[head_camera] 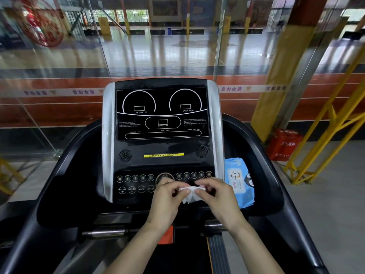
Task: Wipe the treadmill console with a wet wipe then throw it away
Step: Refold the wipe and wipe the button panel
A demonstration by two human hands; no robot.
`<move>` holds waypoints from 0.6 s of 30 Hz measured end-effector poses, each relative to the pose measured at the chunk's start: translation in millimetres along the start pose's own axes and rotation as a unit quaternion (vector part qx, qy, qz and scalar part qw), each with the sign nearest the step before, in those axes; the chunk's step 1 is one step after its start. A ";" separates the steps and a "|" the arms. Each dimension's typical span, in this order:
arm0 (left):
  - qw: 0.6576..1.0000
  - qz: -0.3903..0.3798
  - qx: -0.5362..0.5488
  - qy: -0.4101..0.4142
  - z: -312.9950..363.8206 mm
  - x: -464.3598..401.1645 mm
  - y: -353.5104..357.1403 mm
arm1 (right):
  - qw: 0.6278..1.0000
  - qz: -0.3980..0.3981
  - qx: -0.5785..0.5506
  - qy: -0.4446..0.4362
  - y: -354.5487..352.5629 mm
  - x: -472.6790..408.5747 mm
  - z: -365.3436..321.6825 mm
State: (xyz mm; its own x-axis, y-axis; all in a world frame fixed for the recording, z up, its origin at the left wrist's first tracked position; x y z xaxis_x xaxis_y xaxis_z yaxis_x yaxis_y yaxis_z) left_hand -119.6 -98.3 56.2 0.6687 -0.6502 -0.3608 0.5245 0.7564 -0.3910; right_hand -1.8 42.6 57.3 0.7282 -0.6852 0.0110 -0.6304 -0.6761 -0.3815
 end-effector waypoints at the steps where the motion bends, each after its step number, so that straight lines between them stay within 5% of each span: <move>1: 1.000 -0.005 -0.014 0.007 -0.4 -1.9 1.4 | 1.000 -0.001 -0.005 0.000 -1.9 -0.6 2.2; 18: 0.991 -0.112 0.056 -0.038 -31.9 -29.8 45.5 | 0.942 -0.158 -0.244 0.168 12.4 -16.5 55.4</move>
State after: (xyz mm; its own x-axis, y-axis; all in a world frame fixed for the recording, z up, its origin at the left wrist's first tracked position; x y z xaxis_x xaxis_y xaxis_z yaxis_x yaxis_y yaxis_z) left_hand -132.5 -46.9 22.2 0.5634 -0.7992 -0.2094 0.7176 0.5990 -0.3555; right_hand -6.8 60.5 1.3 0.8257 -0.4207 0.3759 -0.5050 -0.8481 0.1602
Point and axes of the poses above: each hand's wrist, its own x-axis away from the middle knuckle, its own y-axis out of the palm, z = x × y, the point moved 8 cm from there along -x, towards the middle knuckle, and after that the axes turned 12 degrees about y, right-handed, at the moved point
